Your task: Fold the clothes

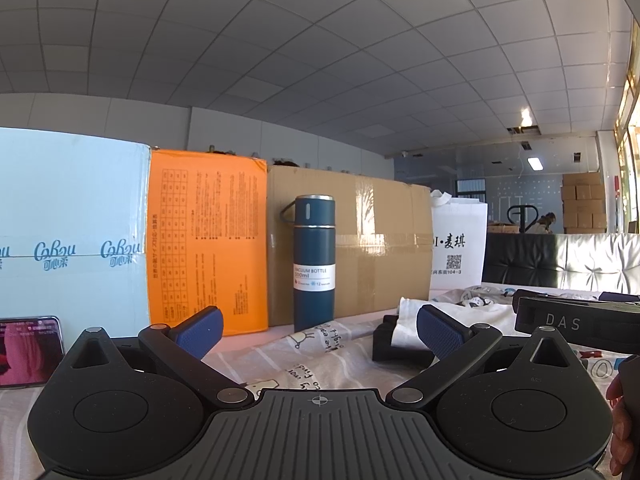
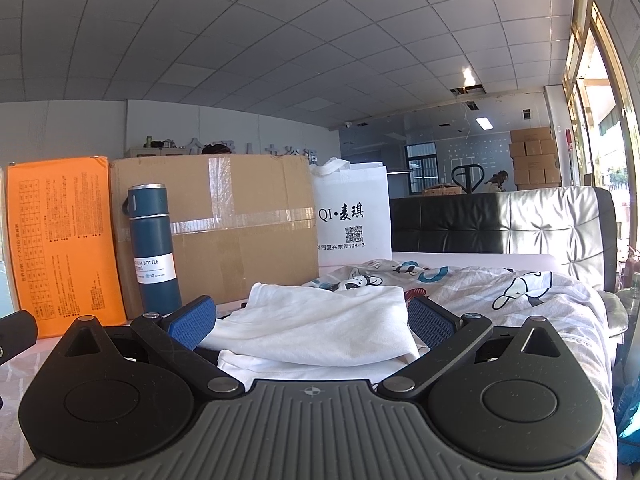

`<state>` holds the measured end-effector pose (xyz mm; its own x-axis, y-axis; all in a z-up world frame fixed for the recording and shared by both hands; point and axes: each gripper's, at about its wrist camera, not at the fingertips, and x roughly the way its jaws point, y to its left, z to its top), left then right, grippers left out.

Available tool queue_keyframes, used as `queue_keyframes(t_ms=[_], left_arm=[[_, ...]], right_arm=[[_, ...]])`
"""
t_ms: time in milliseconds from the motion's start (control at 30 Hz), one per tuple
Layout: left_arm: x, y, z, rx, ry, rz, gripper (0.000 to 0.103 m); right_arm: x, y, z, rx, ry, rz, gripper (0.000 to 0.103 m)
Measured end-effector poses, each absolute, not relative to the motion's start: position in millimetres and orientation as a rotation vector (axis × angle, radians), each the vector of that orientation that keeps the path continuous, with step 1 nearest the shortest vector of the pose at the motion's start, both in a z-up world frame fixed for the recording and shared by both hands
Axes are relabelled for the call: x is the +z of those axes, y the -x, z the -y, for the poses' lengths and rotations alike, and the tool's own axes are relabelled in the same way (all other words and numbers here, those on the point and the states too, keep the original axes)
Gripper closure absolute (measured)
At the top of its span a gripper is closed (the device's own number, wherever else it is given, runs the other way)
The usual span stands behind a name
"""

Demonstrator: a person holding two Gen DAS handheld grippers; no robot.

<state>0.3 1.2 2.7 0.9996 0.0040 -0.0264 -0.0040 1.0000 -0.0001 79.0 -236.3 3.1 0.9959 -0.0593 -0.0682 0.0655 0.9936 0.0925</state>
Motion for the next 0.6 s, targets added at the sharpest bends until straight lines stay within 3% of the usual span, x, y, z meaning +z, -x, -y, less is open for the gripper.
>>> queue_keyframes(t_ms=[600], left_arm=[[3.4, 0.0, -0.3, 0.005, -0.001, -0.028, 0.000]], right_arm=[[2.2, -74.5, 239.0, -0.045, -0.099, -0.055, 0.000]])
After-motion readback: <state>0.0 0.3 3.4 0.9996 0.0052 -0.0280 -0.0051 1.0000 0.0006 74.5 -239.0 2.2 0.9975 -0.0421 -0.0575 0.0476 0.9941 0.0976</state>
